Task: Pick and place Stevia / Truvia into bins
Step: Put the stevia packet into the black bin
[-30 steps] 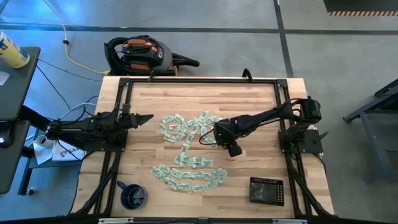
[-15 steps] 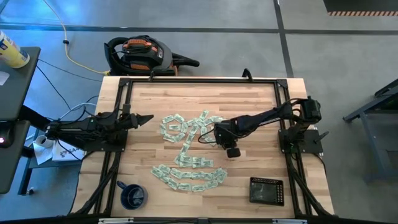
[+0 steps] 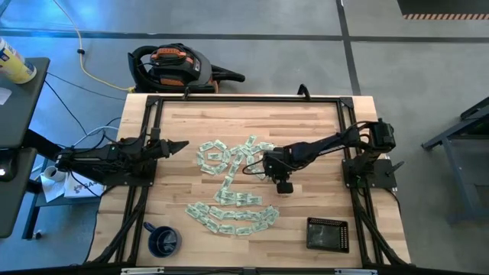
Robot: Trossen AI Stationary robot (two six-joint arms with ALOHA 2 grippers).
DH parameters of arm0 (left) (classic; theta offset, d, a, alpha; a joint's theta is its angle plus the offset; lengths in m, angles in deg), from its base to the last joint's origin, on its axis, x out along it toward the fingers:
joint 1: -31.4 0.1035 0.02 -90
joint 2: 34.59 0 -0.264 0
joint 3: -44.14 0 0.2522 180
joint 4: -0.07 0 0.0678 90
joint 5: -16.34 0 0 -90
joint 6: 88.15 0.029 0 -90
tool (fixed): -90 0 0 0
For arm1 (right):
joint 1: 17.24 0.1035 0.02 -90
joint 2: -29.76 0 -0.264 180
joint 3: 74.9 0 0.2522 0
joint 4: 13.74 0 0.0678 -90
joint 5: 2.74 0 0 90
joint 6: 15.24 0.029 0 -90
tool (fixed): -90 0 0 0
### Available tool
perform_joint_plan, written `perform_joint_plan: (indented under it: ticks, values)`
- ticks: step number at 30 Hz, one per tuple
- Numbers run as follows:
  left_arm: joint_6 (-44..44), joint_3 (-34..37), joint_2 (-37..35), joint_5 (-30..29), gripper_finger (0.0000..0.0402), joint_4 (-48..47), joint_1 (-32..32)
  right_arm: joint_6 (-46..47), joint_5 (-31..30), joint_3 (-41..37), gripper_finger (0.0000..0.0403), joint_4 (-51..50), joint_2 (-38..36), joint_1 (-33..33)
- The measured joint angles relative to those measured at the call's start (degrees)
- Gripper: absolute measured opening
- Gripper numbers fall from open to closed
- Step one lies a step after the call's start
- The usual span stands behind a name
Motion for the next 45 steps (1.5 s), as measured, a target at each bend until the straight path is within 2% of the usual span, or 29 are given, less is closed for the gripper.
perform_joint_plan:
  ticks: [8, 15, 20, 26, 34, 40, 45]
  values:
    - [0.13, 0.0, 0.0, 0.0, 0.0215, -0.23, 0.0, 10.66, -4.56, 0.0, 0.0001, -8.3, -8.12, 5.39]
    - [1.99, 0.0, 0.0, -0.02, 0.0215, -0.25, 0.01, 32.93, -6.61, 0.02, 0.0002, -22.95, -17.31, 15.24]
    - [3.28, 0.0, 0.0, -0.02, 0.0215, -0.28, 0.0, 48.63, -0.37, 0.04, 0.0001, -29.13, -20.56, 25.5]
    - [3.28, 0.02, -0.02, 0.49, 0.0215, -1.67, 0.02, 62.16, 5.55, 0.04, 0.0003, -28.19, -19.92, 36.73]
    - [3.06, 0.02, 0.0, 1.14, 0.0215, -1.54, 0.0, 67.24, 8.34, 0.13, 0.0003, -22.41, -17.36, 43.02]
    - [2.89, 0.02, 0.0, 1.14, 0.0215, -1.53, 0.0, 63.18, 10.37, 0.13, 0.0003, -14.08, -12.83, 43.03]
    - [2.13, 0.02, 0.0, 1.13, 0.0215, -1.53, 0.02, 64.43, 9.94, 0.15, 0.0014, -11.4, -8.19, 41.59]
